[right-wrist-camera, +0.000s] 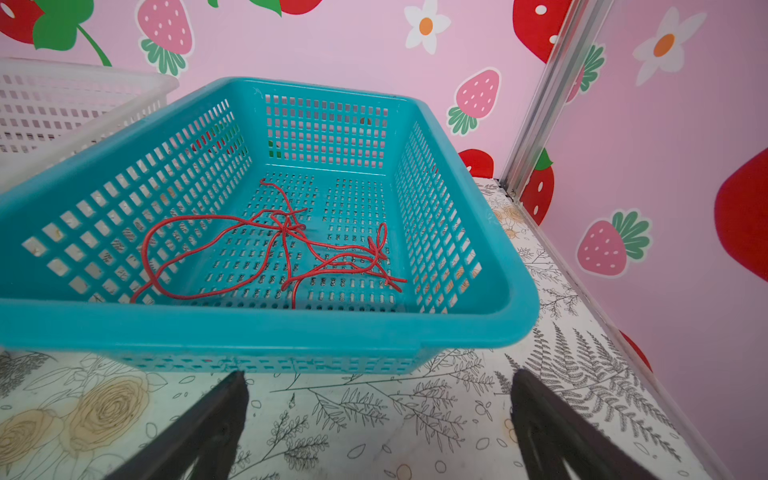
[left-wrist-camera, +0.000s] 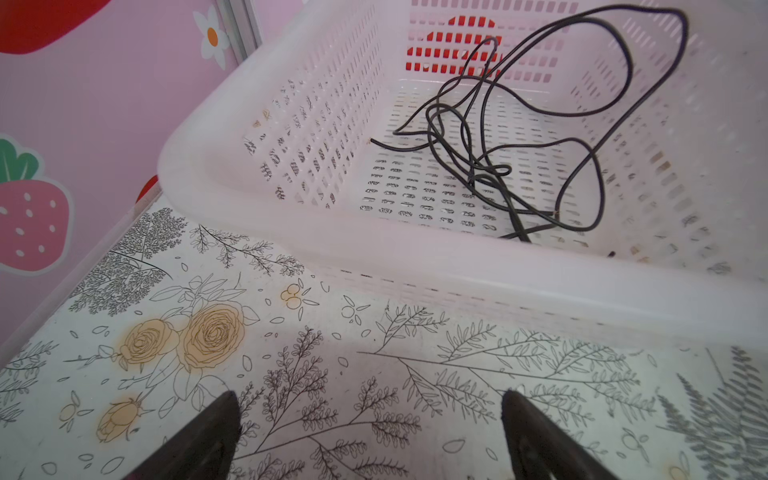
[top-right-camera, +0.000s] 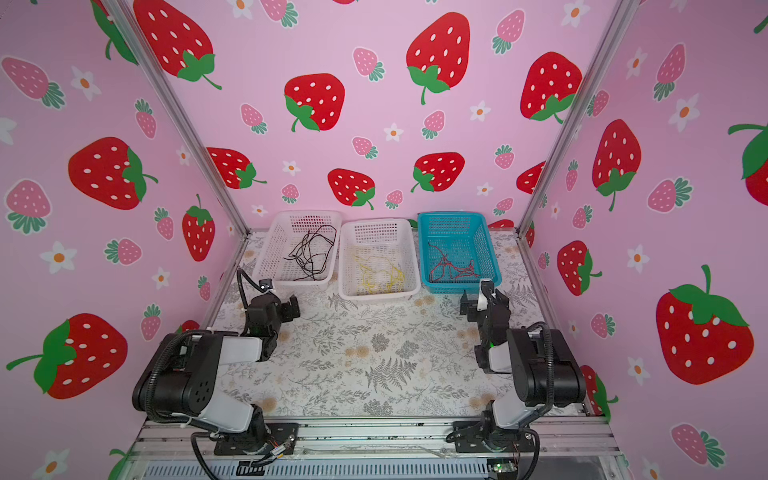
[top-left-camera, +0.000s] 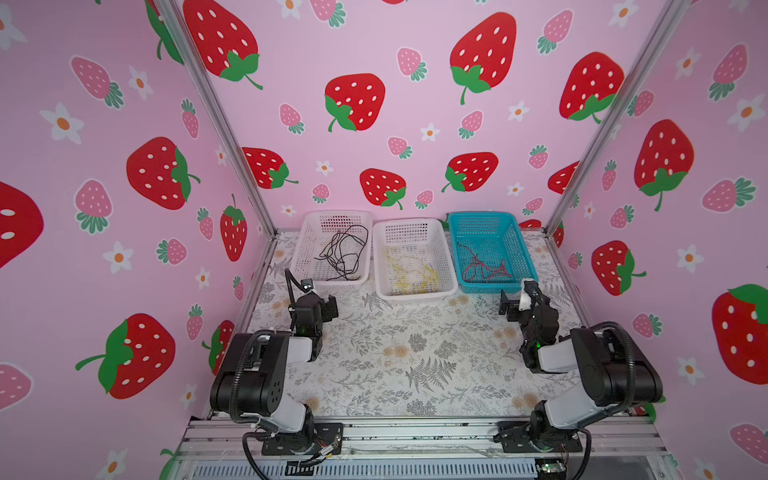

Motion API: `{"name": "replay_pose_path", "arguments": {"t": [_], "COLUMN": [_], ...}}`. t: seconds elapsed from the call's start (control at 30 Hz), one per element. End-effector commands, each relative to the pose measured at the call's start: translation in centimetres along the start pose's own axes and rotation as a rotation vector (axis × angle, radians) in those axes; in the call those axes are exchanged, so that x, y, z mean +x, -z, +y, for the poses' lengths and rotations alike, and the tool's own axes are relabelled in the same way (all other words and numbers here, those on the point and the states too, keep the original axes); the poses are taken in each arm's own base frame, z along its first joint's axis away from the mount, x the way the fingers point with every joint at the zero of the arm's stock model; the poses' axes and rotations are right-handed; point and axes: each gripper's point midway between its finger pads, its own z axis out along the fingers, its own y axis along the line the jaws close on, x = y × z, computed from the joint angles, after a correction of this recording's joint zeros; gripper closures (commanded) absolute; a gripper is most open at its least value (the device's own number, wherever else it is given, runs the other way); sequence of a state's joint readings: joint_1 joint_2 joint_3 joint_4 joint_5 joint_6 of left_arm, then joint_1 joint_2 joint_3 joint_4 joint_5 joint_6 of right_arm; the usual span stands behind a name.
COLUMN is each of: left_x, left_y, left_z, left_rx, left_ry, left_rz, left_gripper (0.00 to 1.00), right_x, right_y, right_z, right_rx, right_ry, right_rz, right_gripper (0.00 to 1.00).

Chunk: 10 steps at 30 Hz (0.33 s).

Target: Untangle the cables

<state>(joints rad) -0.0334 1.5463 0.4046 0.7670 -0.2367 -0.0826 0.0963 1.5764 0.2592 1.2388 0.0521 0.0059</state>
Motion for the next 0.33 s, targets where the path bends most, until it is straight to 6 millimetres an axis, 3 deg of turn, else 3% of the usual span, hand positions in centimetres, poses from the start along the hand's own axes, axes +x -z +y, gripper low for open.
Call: {"name": "replay_pose_path", "arguments": {"t": [0.0, 0.3], "left_x": [-2.16, -2.15], "left_y": [-0.23, -0.24], "left_z": [0.13, 0.12], "left_rx": [-0.017, -0.016], "left_ry": [0.003, 0.002], "left_rz": [-0.062, -0.062], "left_gripper": [0.01, 0.01], "right_x": [-0.79, -0.74], "right_y": [-0.24, -0.28], "right_z": [-0.15, -0.12], "right_rx": [0.009, 0.007], "right_ry": [0.005, 0.005], "right_rz": [-0.021, -0.018], "right_gripper": [0.01, 0.01]}}
